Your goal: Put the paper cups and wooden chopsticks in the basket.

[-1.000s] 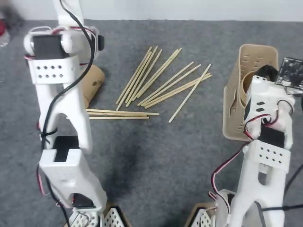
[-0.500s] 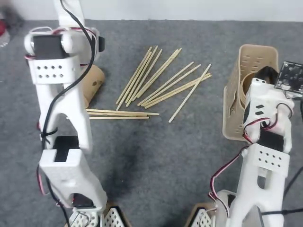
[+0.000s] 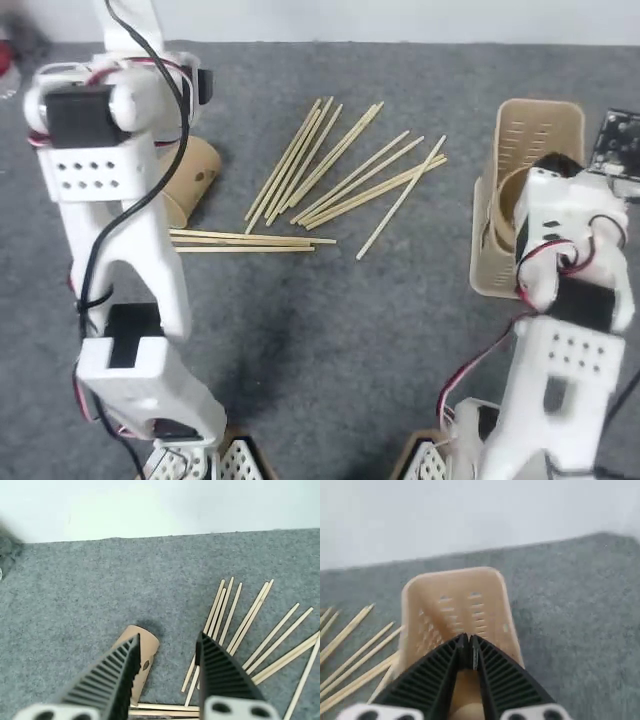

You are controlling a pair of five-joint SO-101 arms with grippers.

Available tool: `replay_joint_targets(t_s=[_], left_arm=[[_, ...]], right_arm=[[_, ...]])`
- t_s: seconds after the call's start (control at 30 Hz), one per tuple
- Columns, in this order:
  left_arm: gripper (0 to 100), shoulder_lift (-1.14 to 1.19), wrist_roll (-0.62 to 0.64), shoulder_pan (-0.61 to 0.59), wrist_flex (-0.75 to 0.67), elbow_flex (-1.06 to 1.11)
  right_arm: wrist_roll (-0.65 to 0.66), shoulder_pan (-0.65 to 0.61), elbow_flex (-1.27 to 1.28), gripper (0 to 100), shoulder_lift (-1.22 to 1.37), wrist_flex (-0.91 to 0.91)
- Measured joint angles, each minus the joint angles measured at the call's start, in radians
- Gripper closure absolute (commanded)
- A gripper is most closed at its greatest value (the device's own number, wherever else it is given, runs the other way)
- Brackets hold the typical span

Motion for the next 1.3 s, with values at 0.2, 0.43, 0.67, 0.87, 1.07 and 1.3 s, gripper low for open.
replay_joint_targets(t_s=[0.2, 0.43, 0.67, 0.87, 1.07, 1.3], left_arm=[[82, 0.008, 0.000, -0.021, 0.000, 0.000], [82, 0.025, -0.083, -0.115, 0.000, 0.026], [82, 0.153, -0.180, -0.276, -0.025, 0.172], [82, 0.301, -0.180, -0.284, -0.054, 0.209], [82, 0.333, -0.095, -0.285, -0.023, 0.216], [81, 0.339, -0.003, -0.252, -0.032, 0.327]], right_arm=[[-0.002, -0.184, -0.078, 98.7, -0.256, 0.222], [0.055, -0.331, -0.025, 98.7, -0.572, 0.311], [0.203, -0.382, 0.292, 99.0, -0.769, 0.292], [0.173, -0.384, 0.621, 98.9, -0.927, 0.201], [0.189, -0.385, 0.709, 98.9, -0.930, 0.190], [0.192, -0.387, 0.713, 99.0, -0.937, 0.189]])
